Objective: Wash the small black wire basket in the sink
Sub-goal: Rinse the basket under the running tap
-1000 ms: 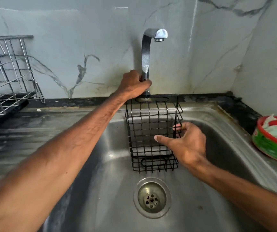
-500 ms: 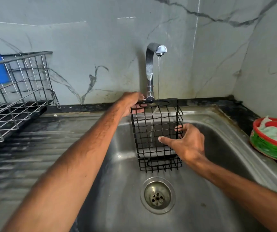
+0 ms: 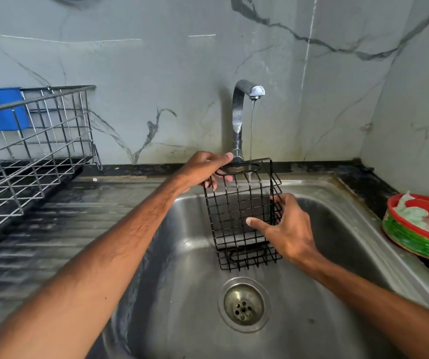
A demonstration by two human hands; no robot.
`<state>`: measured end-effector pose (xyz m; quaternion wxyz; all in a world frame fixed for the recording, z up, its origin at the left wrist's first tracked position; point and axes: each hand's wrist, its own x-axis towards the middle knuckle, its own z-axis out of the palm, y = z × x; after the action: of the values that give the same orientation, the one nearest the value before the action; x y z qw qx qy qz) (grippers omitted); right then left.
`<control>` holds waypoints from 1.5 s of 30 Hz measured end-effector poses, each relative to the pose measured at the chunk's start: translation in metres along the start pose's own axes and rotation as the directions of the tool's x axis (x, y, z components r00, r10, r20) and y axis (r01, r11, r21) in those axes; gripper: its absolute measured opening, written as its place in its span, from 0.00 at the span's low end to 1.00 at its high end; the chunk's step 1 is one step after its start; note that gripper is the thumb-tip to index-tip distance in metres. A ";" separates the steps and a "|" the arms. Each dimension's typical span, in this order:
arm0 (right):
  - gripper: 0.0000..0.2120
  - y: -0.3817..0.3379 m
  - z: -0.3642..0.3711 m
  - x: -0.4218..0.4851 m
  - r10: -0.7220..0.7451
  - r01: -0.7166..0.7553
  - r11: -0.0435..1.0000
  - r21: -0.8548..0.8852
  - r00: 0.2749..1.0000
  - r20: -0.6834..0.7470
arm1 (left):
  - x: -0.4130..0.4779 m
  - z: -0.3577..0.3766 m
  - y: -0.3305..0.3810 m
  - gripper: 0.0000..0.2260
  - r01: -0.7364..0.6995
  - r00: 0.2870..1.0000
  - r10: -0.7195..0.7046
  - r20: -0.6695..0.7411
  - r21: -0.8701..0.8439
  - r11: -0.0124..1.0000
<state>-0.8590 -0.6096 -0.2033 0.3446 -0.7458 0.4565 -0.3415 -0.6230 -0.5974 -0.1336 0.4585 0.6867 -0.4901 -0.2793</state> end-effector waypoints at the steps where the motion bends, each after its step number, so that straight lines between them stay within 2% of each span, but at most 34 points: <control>1: 0.43 0.000 0.000 0.000 -0.006 0.006 1.000 -0.001 1.000 0.007 | -0.003 0.001 0.001 0.25 0.002 1.000 -0.002 -0.005 0.001 1.000; 5: 0.48 -0.001 -0.001 -0.001 -0.054 0.054 0.999 0.005 0.998 0.035 | -0.012 0.000 0.000 0.29 0.006 1.000 -0.006 -0.031 0.010 1.000; 7: 0.49 -0.002 -0.003 0.000 -0.079 0.079 0.997 -0.001 0.995 0.054 | -0.016 -0.002 -0.001 0.29 0.000 0.998 0.003 -0.055 0.066 0.998; 10: 0.48 -0.002 -0.007 0.001 -0.101 0.103 0.995 -0.014 0.991 0.087 | -0.023 0.000 0.001 0.13 -0.054 0.995 0.064 -0.079 0.132 0.990; 11: 0.48 -0.002 -0.007 0.002 -0.114 0.117 0.993 -0.025 0.989 0.098 | -0.026 0.001 0.002 0.11 -0.068 0.995 0.076 -0.061 0.119 0.991; 13: 0.47 0.000 -0.009 0.003 -0.132 0.138 0.989 -0.043 0.983 0.129 | -0.031 0.001 0.006 0.13 -0.060 0.998 0.059 0.008 0.078 0.995; 16: 0.46 0.003 -0.011 0.007 -0.149 0.159 0.987 -0.038 0.971 0.188 | -0.036 -0.007 0.010 0.16 0.052 0.992 -0.057 0.116 0.047 0.998; 19: 0.45 0.008 -0.014 0.013 -0.146 0.149 0.989 0.009 0.956 0.256 | -0.040 -0.011 0.012 0.18 0.181 0.963 -0.157 0.219 -0.096 0.979; 22: 0.47 0.014 -0.015 0.019 -0.139 0.108 0.988 0.113 0.937 0.319 | -0.046 -0.003 0.013 0.17 0.247 0.928 -0.165 0.333 -0.222 0.943; 25: 0.47 0.012 -0.018 0.025 -0.090 0.001 0.970 0.242 0.930 0.356 | -0.047 0.006 0.017 0.16 0.293 0.918 -0.163 0.363 -0.340 0.894; 28: 0.48 0.007 -0.022 0.028 -0.074 -0.014 0.954 0.298 0.957 0.282 | -0.045 0.014 0.024 0.13 0.348 0.917 -0.204 0.342 -0.437 0.829; 30: 0.46 -0.001 -0.029 0.027 -0.153 0.096 0.945 0.314 0.974 0.165 | -0.043 0.020 0.026 0.14 0.366 0.918 -0.235 0.320 -0.455 0.811; 32: 0.37 -0.009 -0.037 0.025 -0.330 0.311 0.938 0.154 0.936 0.120 | -0.043 0.024 0.027 0.13 0.370 0.922 -0.258 0.290 -0.462 0.806; 34: 0.31 -0.015 -0.041 0.024 -0.494 0.510 0.860 -0.029 0.844 0.208 | -0.043 0.025 0.027 0.13 0.362 0.929 -0.268 0.256 -0.468 0.807; 35: 0.31 -0.017 -0.042 0.024 -0.515 0.552 0.829 -0.090 0.817 0.260 | -0.042 0.025 0.027 0.14 0.353 0.934 -0.274 0.230 -0.476 0.805; 38: 0.36 -0.017 -0.043 0.029 -0.505 0.587 0.773 -0.243 0.800 0.325 | -0.041 0.020 0.022 0.15 0.317 0.945 -0.307 0.114 -0.549 0.774; 41: 0.36 -0.017 -0.040 0.029 -0.542 0.598 0.725 -0.342 0.802 0.251 | -0.037 0.018 0.015 0.17 0.265 0.945 -0.328 0.007 -0.603 0.752; 43: 0.35 -0.016 -0.036 0.028 -0.548 0.577 0.702 -0.418 0.812 0.202 | -0.034 0.022 0.012 0.19 0.202 0.954 -0.293 -0.070 -0.572 0.795; 45: 0.34 -0.017 -0.031 0.028 -0.533 0.538 0.700 -0.469 0.831 0.158 | -0.030 0.024 0.010 0.19 0.088 0.972 -0.170 -0.160 -0.424 0.901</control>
<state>-0.8676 -0.6358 -0.1675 0.0298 -0.9101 0.2900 -0.2945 -0.6577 -0.5785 -0.1368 0.6194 0.6287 -0.3260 -0.3387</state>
